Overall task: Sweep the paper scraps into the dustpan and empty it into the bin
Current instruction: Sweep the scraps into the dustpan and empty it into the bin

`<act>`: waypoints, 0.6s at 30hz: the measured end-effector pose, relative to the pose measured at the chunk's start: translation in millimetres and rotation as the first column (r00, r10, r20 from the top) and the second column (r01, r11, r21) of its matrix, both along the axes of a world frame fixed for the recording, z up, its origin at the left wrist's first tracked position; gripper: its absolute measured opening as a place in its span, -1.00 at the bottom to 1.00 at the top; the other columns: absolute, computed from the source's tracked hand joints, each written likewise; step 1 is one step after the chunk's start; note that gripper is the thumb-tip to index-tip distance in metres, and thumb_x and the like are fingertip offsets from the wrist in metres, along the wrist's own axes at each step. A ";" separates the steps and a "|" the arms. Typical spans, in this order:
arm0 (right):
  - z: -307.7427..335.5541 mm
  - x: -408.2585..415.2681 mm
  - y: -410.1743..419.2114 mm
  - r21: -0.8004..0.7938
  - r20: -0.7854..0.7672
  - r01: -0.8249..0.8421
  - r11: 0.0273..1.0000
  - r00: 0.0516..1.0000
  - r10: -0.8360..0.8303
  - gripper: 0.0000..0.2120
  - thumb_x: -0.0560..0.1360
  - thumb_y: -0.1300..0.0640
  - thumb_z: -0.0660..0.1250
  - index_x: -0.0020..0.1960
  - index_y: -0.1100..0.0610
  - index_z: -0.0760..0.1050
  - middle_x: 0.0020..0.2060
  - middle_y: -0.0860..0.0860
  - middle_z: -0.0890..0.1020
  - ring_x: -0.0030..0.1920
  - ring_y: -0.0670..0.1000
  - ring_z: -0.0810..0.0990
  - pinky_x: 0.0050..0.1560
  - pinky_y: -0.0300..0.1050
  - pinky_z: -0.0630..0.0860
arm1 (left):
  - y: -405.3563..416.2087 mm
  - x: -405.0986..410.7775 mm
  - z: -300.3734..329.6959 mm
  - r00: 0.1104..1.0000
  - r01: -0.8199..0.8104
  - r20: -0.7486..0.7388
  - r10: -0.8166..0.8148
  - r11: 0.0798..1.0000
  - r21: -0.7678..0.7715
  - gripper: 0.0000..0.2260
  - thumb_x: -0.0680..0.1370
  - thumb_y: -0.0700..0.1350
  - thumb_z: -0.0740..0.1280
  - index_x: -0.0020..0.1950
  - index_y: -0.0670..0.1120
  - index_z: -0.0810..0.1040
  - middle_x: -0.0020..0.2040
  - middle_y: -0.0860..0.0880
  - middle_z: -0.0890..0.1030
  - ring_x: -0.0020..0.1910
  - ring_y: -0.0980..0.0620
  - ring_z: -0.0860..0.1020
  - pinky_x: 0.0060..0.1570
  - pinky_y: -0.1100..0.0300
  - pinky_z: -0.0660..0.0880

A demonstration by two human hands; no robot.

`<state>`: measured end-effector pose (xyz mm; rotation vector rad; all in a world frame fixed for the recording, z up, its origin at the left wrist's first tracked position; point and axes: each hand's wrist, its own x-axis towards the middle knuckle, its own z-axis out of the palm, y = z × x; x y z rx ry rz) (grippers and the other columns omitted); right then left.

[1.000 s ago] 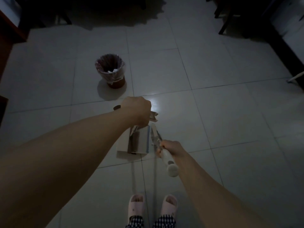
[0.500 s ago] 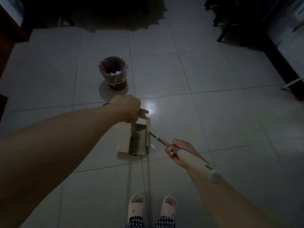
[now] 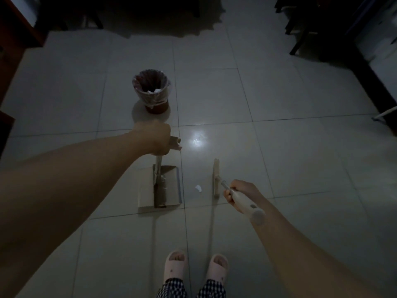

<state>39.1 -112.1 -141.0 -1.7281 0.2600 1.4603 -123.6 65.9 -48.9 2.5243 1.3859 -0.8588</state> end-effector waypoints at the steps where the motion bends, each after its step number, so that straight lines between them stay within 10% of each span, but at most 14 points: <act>1: -5.8 -5.5 2.5 -0.002 -0.015 -0.021 1.000 1.000 0.021 -0.87 0.48 0.44 0.09 -0.18 0.36 0.38 -0.28 0.21 0.41 -0.58 0.04 0.44 -0.65 -0.33 0.36 | 3.9 -0.5 -1.1 1.000 -0.009 0.004 0.009 1.000 0.004 -0.87 0.50 -0.11 0.32 0.01 -0.11 0.50 -0.31 0.00 0.40 -0.26 0.04 0.46 -0.32 0.20 0.42; 18: 12.7 -62.8 11.4 0.121 -0.157 -0.108 0.987 0.980 0.126 -0.80 0.49 0.40 0.07 -0.28 0.31 0.35 -0.44 0.18 0.42 -0.59 0.01 0.40 -0.65 -0.29 0.31 | 0.0 -35.8 3.1 0.998 -0.060 0.019 0.060 0.998 0.031 -0.86 0.48 -0.07 0.34 -0.01 -0.08 0.51 -0.32 0.00 0.38 -0.30 0.03 0.45 -0.33 0.16 0.36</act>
